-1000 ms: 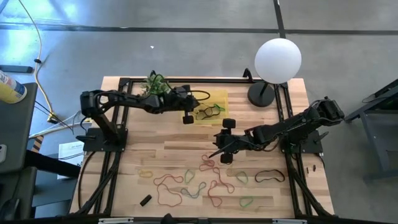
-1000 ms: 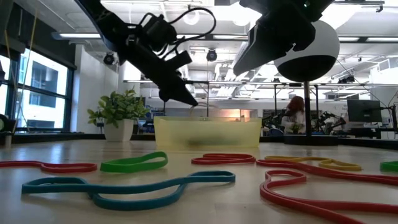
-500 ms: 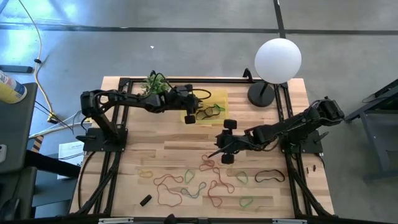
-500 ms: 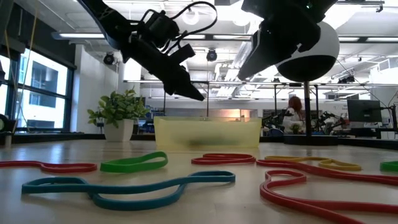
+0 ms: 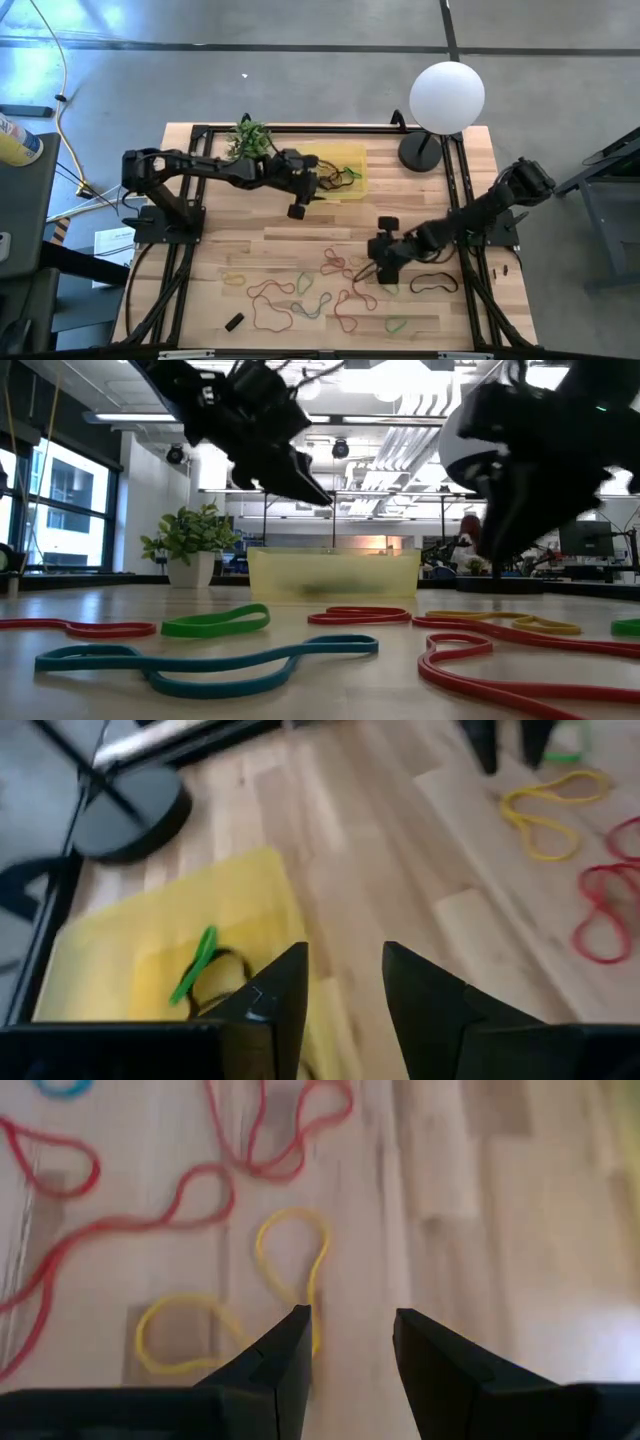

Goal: Pick and place rubber bands into bin
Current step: Put the top black rubber band into the yellow bin

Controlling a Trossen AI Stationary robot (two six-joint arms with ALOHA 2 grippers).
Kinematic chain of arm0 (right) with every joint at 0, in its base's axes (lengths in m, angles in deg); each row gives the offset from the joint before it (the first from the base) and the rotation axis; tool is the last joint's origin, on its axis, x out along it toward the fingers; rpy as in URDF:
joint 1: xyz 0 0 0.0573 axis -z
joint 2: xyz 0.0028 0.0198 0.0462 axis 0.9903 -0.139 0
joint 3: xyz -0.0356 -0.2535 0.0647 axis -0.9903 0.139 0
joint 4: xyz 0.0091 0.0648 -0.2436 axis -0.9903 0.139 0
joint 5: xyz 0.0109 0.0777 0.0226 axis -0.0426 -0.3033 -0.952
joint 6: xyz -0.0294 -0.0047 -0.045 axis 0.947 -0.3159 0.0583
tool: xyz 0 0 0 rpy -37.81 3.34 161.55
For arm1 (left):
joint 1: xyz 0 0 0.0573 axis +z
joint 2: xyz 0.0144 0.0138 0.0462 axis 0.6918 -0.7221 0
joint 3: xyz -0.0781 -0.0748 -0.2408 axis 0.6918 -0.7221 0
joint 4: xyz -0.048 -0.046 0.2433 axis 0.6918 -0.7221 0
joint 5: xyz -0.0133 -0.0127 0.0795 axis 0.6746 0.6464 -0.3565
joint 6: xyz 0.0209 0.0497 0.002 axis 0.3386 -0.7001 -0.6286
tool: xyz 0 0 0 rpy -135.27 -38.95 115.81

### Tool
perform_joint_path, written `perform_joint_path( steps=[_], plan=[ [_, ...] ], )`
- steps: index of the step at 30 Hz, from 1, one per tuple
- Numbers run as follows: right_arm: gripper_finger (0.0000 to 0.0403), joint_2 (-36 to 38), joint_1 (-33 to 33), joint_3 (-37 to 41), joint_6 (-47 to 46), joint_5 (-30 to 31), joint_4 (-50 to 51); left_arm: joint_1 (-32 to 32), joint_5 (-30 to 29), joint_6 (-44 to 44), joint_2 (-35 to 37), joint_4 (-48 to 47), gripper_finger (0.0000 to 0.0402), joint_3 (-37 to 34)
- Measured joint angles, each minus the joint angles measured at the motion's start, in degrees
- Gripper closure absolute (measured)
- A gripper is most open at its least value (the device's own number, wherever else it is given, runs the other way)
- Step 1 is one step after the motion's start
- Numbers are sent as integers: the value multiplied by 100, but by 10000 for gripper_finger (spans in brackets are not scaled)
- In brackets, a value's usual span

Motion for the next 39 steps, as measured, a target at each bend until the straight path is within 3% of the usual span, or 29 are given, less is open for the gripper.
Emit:
perform_joint_path(
  steps=[11,18,21,25,31,39],
  plan=[
    [269,288,-736,300,-669,239,-118,-1225,-752,-76,572,-942,300,0],
    [269,1150,-1408,300,-1828,98,1460,-2206,-1486,369,595,-1594,300,-3],
    [269,1423,-1783,304,-2594,-238,2195,-2614,-1947,627,595,-1660,300,-54],
    [269,1503,-2226,305,-3307,-556,2505,-3033,-2375,847,595,-1658,298,-57],
    [269,1423,-2679,340,-3922,-422,2693,-3324,-2741,1035,595,-1648,302,-57],
    [269,961,-2921,719,-4373,-669,2588,-3305,-2776,1052,593,-1494,302,-61]
  ],
)
